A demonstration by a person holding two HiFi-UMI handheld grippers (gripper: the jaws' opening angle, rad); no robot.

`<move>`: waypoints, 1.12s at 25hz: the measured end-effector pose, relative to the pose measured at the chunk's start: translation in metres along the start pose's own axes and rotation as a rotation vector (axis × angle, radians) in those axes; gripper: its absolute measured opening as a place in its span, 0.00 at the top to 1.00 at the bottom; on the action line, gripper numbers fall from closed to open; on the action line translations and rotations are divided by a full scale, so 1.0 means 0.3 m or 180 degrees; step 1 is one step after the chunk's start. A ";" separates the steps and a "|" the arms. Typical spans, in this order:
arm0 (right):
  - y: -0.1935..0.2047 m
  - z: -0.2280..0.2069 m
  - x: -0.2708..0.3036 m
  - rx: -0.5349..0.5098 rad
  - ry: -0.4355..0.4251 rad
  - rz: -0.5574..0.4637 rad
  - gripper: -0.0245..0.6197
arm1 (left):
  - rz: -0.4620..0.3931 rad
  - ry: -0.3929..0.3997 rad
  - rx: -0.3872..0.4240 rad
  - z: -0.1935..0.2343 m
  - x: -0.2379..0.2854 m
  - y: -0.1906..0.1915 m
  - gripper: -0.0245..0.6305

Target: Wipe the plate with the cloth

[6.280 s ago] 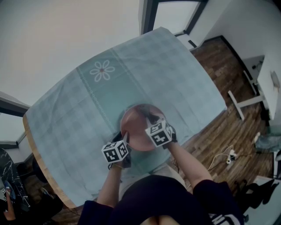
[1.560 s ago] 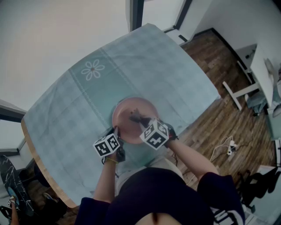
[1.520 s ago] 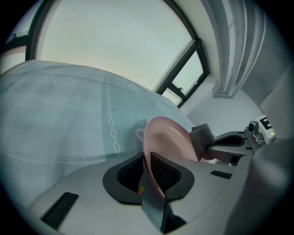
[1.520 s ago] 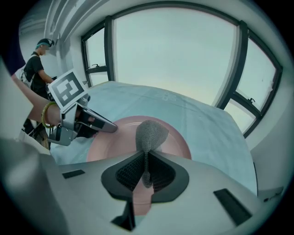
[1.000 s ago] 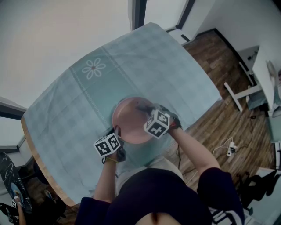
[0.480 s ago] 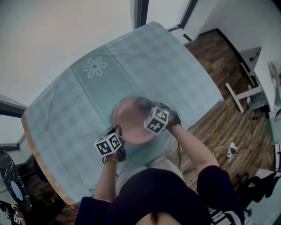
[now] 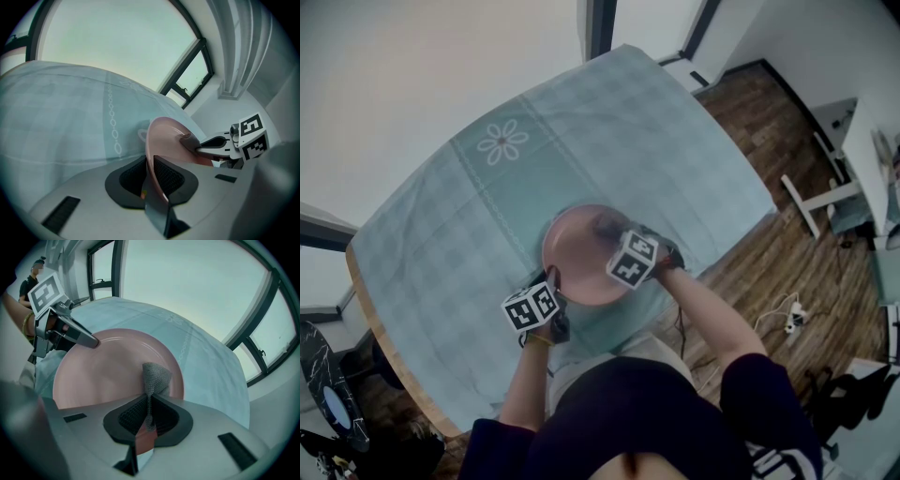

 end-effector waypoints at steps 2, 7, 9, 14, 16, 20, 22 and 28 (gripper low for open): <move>0.002 0.021 -0.001 -0.0007 -0.0048 -0.0003 0.91 | 0.0001 0.0003 0.0001 0.000 -0.002 0.000 0.87; 0.012 0.057 -0.005 -0.0002 -0.0123 0.0016 0.91 | 0.0017 0.0008 -0.0011 0.002 0.000 0.000 0.87; 0.014 0.069 -0.009 -0.0004 -0.0143 0.0020 0.91 | 0.0015 0.0009 -0.0006 0.002 0.000 -0.001 0.87; 0.025 0.106 -0.023 -0.0009 -0.0205 0.0030 0.91 | 0.0019 0.0013 -0.0007 -0.001 0.000 0.000 0.87; 0.028 0.125 -0.029 -0.0012 -0.0235 0.0019 0.91 | 0.0015 0.0014 -0.0005 -0.003 -0.001 0.000 0.87; 0.028 0.162 -0.034 -0.0026 -0.0299 0.0003 0.91 | 0.0015 0.0016 -0.0006 0.000 0.000 0.000 0.87; 0.029 0.175 -0.036 -0.0032 -0.0319 0.0015 0.91 | 0.0018 0.0022 -0.0008 0.001 0.001 -0.001 0.87; 0.025 0.228 -0.054 -0.0057 -0.0412 0.0002 0.91 | 0.0022 0.0026 -0.0015 0.001 -0.002 0.002 0.87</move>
Point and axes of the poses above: the fingertips, and each gripper's own axes: x forward along the fingers, z to its left, y out of its underside, the point moved 4 cm from there along -x, backward along the fingers
